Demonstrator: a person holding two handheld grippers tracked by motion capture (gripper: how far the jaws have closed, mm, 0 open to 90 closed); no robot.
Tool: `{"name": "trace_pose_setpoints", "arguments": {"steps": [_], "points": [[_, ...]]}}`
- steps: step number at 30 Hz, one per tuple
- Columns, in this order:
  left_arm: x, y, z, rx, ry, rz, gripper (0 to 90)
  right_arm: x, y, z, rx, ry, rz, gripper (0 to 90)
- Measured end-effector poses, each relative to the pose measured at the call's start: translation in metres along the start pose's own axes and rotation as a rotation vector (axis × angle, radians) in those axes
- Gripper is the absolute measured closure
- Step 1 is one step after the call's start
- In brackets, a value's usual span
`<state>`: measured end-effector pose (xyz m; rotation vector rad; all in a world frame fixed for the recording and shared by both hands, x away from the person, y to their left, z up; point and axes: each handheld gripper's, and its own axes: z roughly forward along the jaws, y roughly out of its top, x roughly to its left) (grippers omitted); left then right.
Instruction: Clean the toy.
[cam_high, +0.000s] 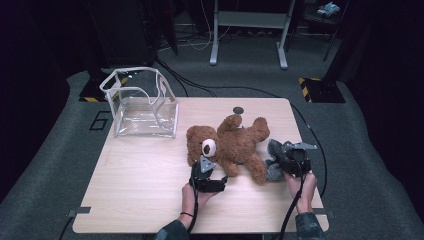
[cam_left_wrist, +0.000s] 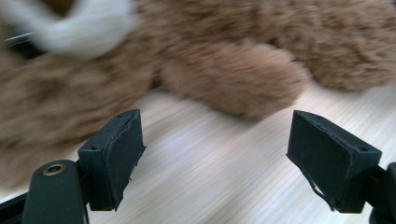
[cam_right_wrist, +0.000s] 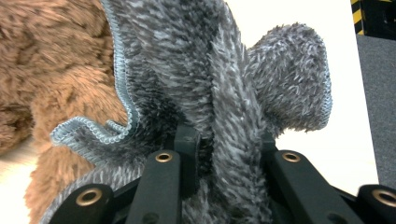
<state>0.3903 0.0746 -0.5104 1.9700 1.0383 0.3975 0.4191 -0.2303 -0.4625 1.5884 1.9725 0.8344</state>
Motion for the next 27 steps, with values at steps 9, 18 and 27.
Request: {"name": "trace_pose_setpoints", "arguments": {"steps": [9,18,27], "points": [[-0.022,0.017,0.026,0.011,0.032,0.024,21.4,-0.010,-0.009,-0.003,0.004,-0.009,0.013,72.2],[-0.021,0.018,0.039,0.013,0.087,0.023,52.4,-0.015,-0.014,-0.005,0.003,-0.005,0.042,72.3],[-0.008,0.023,0.028,-0.014,0.049,0.057,71.2,-0.018,-0.024,-0.001,0.007,0.000,0.062,72.3]]}}
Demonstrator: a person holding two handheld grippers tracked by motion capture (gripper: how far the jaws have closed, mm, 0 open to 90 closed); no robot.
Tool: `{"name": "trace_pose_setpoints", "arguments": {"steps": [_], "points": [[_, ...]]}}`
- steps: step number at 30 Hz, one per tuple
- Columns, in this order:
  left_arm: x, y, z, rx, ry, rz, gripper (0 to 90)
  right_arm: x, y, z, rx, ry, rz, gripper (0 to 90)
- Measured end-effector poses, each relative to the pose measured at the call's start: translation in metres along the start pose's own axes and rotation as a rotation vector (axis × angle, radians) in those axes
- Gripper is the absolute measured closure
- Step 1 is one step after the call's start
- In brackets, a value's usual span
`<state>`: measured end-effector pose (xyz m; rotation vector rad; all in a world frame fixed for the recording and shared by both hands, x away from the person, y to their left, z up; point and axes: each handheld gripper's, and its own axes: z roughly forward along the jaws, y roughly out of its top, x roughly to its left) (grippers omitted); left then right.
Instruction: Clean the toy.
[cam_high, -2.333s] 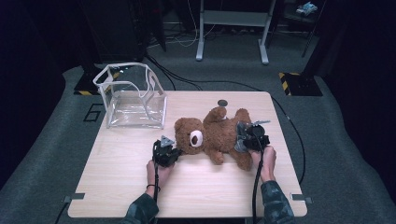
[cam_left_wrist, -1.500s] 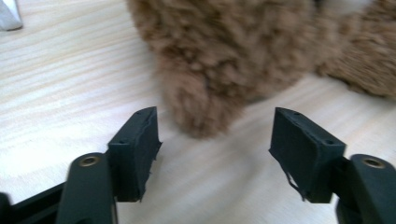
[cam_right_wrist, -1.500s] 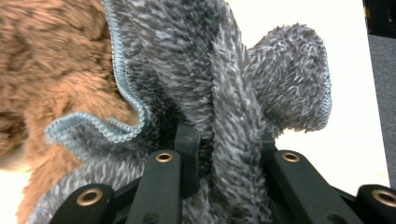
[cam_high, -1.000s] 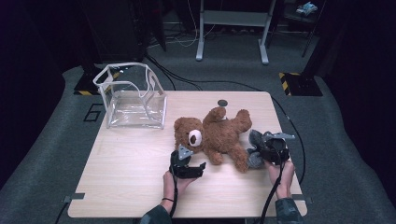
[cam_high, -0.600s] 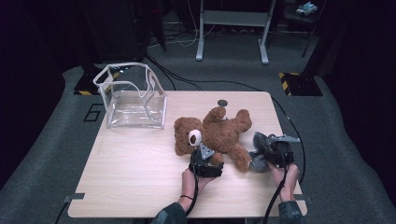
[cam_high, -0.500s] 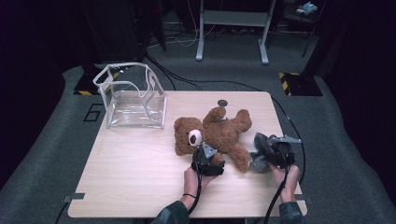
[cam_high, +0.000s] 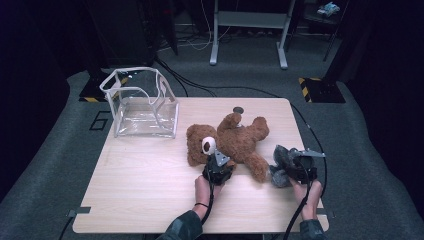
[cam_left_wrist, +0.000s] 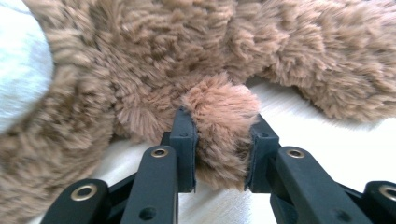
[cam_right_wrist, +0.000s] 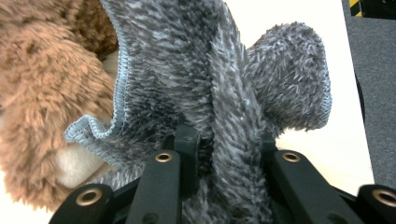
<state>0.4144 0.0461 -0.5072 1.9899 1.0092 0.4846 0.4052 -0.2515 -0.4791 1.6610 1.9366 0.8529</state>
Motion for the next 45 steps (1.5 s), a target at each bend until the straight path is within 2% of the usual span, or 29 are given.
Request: {"name": "trace_pose_setpoints", "arguments": {"steps": [6,12,16,20,23,24,25,27,31,32,33,34,35,36,39,40,43,44,45], "points": [[0.006,0.008,-0.011,-0.025,-0.013,0.029,72.9,-0.001,0.002,-0.005,-0.008,-0.004,-0.004,72.3],[0.013,0.019,-0.019,-0.024,-0.029,0.056,73.7,0.001,0.003,-0.006,-0.010,0.001,0.008,72.4],[0.017,0.026,-0.022,-0.026,-0.024,0.068,74.0,0.002,0.005,-0.007,-0.017,0.005,-0.006,72.4],[0.024,0.042,-0.028,-0.028,-0.024,0.084,73.9,0.005,0.008,-0.011,-0.029,0.005,0.001,72.4],[0.029,0.054,-0.032,-0.029,-0.026,0.091,74.1,0.007,0.011,-0.012,-0.039,0.011,-0.015,72.4],[0.029,0.054,-0.032,-0.029,-0.026,0.091,74.1,0.007,0.012,-0.013,-0.043,0.017,-0.011,72.4],[0.033,0.065,-0.032,-0.013,-0.033,0.095,74.1,0.008,0.014,-0.013,-0.043,0.019,-0.007,72.4],[0.036,0.074,-0.035,-0.006,-0.031,0.111,74.1,0.010,0.021,-0.014,-0.056,0.037,-0.011,72.4],[0.041,0.082,-0.037,0.001,-0.031,0.122,74.2,0.023,0.032,-0.015,-0.085,0.060,-0.032,72.4],[0.045,0.088,-0.038,0.024,-0.030,0.139,74.1,0.027,0.037,-0.015,-0.085,0.069,-0.036,72.4],[0.045,0.088,-0.038,0.024,-0.030,0.139,74.1,0.027,0.037,-0.015,-0.085,0.069,-0.036,72.4],[0.047,0.090,-0.039,0.021,-0.036,0.111,74.1,0.032,0.042,-0.017,-0.096,0.076,-0.043,72.4],[0.049,0.091,-0.039,0.031,-0.044,0.111,74.0,0.038,0.046,-0.019,-0.110,0.079,-0.063,72.4],[0.051,0.092,-0.039,0.038,-0.051,0.106,73.9,0.051,0.054,-0.021,-0.129,0.105,-0.089,72.4],[0.052,0.099,-0.040,0.058,-0.056,0.122,73.8,0.071,0.071,-0.020,-0.130,0.117,-0.148,72.3],[0.053,0.099,-0.042,0.046,-0.056,0.108,73.7,0.078,0.077,-0.019,-0.131,0.123,-0.164,72.3],[0.053,0.099,-0.044,0.051,-0.063,0.109,73.7,0.103,0.090,-0.018,-0.156,0.151,-0.223,72.3],[0.053,0.099,-0.044,0.052,-0.063,0.112,73.7,0.103,0.090,-0.018,-0.156,0.151,-0.223,72.3],[0.054,0.099,-0.045,0.055,-0.067,0.112,73.7,0.119,0.099,-0.015,-0.154,0.158,-0.254,72.3]]}}
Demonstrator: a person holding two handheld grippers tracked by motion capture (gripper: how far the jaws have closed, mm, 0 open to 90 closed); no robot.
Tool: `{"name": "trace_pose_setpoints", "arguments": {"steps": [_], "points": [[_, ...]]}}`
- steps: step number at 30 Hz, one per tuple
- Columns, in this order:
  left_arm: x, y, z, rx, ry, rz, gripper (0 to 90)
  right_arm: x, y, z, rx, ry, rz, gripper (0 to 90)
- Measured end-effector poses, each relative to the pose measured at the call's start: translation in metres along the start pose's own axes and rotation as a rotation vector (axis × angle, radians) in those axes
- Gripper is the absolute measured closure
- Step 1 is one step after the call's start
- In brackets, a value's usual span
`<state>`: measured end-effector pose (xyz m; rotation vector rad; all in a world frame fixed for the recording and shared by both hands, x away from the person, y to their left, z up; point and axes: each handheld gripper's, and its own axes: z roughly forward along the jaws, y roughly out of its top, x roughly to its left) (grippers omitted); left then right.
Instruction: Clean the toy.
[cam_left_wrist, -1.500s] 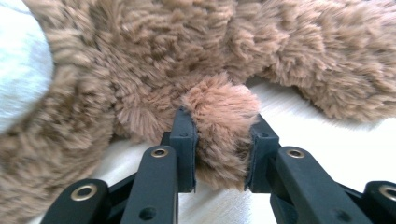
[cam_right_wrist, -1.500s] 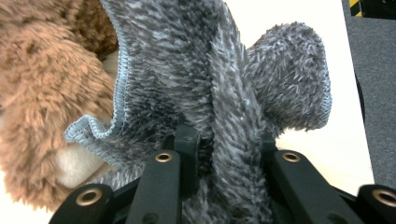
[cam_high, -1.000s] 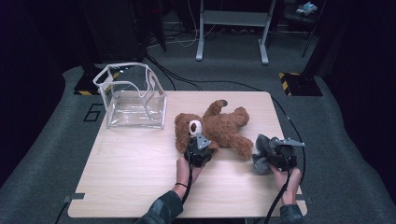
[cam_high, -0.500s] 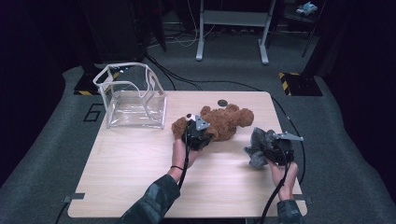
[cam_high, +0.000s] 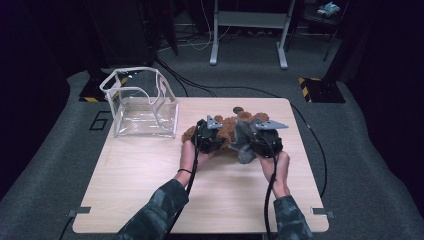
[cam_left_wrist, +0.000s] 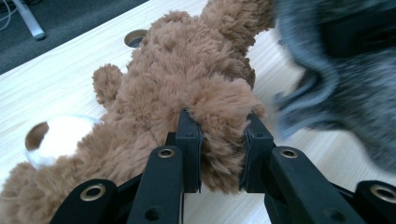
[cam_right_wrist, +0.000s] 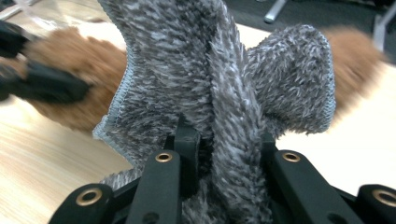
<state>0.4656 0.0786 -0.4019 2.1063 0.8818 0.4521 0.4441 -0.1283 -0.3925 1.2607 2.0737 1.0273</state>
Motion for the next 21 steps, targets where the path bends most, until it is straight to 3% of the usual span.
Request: {"name": "trace_pose_setpoints", "arguments": {"steps": [1,2,4,5,7,9,10,11,13,16,17,19,20,21], "points": [[0.000,0.000,-0.001,-0.002,-0.006,0.001,73.7,0.005,0.006,0.004,0.005,0.008,-0.024,72.2],[0.000,0.000,-0.001,-0.002,-0.006,0.001,73.7,0.005,0.006,0.004,0.005,0.008,-0.024,72.2],[0.002,0.001,-0.001,-0.003,-0.024,-0.007,73.7,0.015,0.020,0.018,0.017,0.045,-0.022,72.3],[0.005,0.003,-0.001,-0.001,-0.027,-0.018,73.7,0.018,0.024,0.023,0.033,0.046,-0.040,72.3],[0.006,0.003,0.000,0.001,-0.026,-0.027,73.7,0.023,0.026,0.037,0.057,0.056,-0.029,72.3],[0.006,0.000,0.001,0.007,-0.018,-0.032,73.7,0.025,0.025,0.057,0.103,0.036,-0.033,72.2],[0.006,0.000,0.001,0.007,-0.018,-0.032,73.7,0.025,0.025,0.057,0.103,0.036,-0.033,72.2],[0.010,-0.001,-0.001,0.006,-0.012,-0.035,73.7,0.020,0.021,0.072,0.128,0.006,-0.024,72.3],[0.016,-0.001,-0.002,0.000,-0.014,-0.049,73.8,0.017,0.021,0.073,0.123,-0.001,0.003,72.2],[0.022,-0.001,-0.004,0.001,-0.017,-0.064,73.7,0.019,0.025,0.067,0.130,-0.022,-0.027,72.1],[0.022,-0.002,-0.004,0.001,-0.017,-0.064,73.7,0.025,0.027,0.056,0.065,0.037,-0.016,72.1],[0.022,0.001,-0.001,0.016,-0.004,-0.044,73.8,0.037,0.032,0.053,0.051,0.088,-0.048,72.2],[0.022,0.001,-0.001,0.016,-0.004,-0.044,73.8,0.045,0.035,0.054,0.070,0.053,-0.072,72.3],[0.023,0.002,-0.003,0.018,0.002,-0.038,73.8,0.045,0.035,0.054,0.070,0.053,-0.072,72.3]]}}
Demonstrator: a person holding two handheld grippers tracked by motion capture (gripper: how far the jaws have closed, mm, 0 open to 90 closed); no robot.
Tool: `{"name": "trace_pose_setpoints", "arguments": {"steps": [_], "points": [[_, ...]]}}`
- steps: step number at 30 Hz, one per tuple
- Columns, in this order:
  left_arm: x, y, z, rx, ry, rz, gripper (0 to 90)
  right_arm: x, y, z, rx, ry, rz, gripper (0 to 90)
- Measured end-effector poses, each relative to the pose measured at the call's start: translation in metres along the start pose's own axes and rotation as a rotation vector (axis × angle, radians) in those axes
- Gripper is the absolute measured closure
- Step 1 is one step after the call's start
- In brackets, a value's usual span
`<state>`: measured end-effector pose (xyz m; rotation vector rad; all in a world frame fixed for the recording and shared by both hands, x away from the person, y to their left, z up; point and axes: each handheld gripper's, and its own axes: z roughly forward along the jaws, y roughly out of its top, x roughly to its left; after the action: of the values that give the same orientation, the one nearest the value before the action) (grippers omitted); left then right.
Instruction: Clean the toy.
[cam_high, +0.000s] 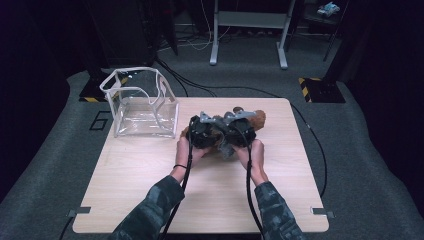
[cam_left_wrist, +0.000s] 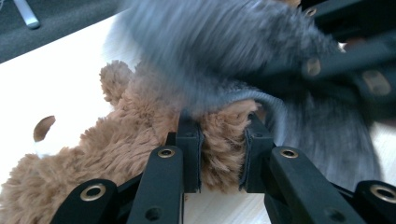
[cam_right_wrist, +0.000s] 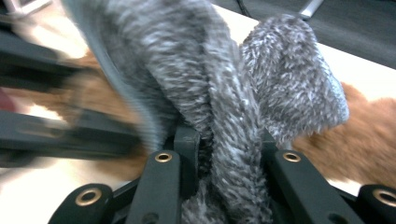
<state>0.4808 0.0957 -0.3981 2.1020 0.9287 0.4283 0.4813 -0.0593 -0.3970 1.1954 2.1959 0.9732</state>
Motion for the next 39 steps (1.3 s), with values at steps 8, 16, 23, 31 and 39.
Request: {"name": "trace_pose_setpoints", "arguments": {"steps": [8,16,23,31,39], "points": [[0.013,-0.009,-0.004,-0.008,-0.019,-0.025,73.8,-0.041,-0.006,0.013,0.062,-0.151,0.040,72.3],[0.020,-0.015,-0.006,0.016,-0.025,-0.026,73.8,-0.095,-0.023,-0.004,0.094,-0.302,0.153,72.2],[0.020,-0.015,-0.003,0.004,-0.035,-0.029,73.6,-0.051,-0.019,-0.020,-0.029,-0.131,0.097,72.0],[0.021,-0.015,0.000,0.002,-0.040,-0.044,73.6,-0.033,-0.013,0.022,0.049,-0.102,0.051,72.2],[0.023,-0.021,0.002,-0.004,-0.060,-0.049,73.5,-0.087,-0.036,0.006,0.062,-0.240,0.196,72.0]]}}
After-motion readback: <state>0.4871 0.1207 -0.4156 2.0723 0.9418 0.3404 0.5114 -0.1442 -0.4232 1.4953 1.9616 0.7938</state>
